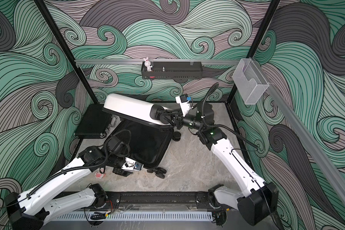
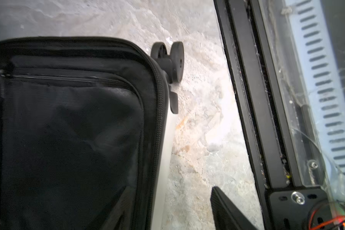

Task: Open the suitcase zippers
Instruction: Open the suitcase at the center of the board.

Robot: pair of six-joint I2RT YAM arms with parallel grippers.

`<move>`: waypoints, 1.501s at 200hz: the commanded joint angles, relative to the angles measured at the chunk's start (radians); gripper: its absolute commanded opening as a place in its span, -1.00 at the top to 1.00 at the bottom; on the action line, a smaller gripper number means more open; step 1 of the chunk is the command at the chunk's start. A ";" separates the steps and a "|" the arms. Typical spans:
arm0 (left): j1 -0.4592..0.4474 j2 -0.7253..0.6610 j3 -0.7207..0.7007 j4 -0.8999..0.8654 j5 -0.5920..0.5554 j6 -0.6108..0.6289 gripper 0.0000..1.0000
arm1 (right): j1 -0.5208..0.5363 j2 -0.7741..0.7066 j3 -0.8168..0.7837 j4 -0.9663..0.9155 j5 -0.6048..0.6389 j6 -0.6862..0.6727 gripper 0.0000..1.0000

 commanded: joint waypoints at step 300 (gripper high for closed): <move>-0.068 -0.093 -0.169 -0.031 -0.208 0.026 1.00 | -0.516 -0.403 -0.211 -0.030 0.307 0.329 1.00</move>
